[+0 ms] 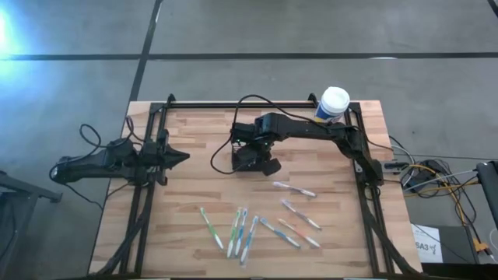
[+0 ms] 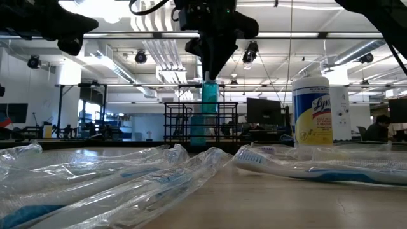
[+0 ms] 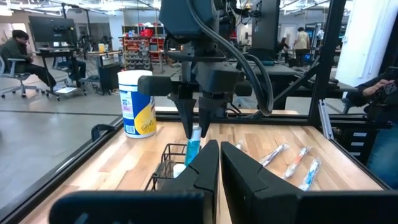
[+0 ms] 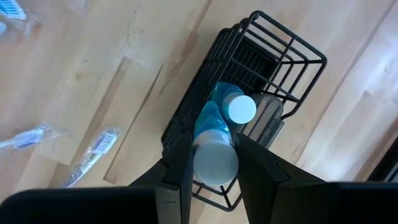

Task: Pick & Place toothbrushing station
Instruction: Put the blue mouthwash in the wire organizer, then put the top purple toothbrush in the wire organizer

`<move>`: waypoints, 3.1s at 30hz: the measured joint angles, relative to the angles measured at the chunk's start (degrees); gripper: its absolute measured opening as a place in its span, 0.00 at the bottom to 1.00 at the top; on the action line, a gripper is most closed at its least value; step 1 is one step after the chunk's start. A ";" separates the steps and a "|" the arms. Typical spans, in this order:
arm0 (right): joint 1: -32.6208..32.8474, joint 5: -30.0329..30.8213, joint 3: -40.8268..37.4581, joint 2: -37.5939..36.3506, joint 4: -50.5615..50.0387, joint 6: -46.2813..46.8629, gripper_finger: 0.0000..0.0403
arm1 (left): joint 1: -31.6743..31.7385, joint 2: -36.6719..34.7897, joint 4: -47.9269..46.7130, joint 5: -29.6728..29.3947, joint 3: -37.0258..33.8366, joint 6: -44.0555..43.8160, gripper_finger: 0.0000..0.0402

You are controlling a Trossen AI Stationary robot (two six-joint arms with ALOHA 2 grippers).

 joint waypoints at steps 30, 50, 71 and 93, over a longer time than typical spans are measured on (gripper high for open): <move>-1.82 -2.27 -9.97 -0.08 9.47 1.10 0.22 | 0.04 -0.02 -0.28 -0.26 -1.36 -0.04 0.06; -2.86 -3.94 -12.39 -0.33 12.60 2.48 0.23 | -0.02 -0.02 -0.25 -0.19 -1.38 0.35 0.06; -3.71 -4.47 -10.28 3.78 12.71 0.96 0.23 | 0.00 -0.02 0.17 0.00 -1.42 0.76 0.06; -4.72 -6.77 -5.24 3.94 8.91 2.86 0.44 | 0.04 -0.02 0.15 -0.22 -1.88 0.57 0.06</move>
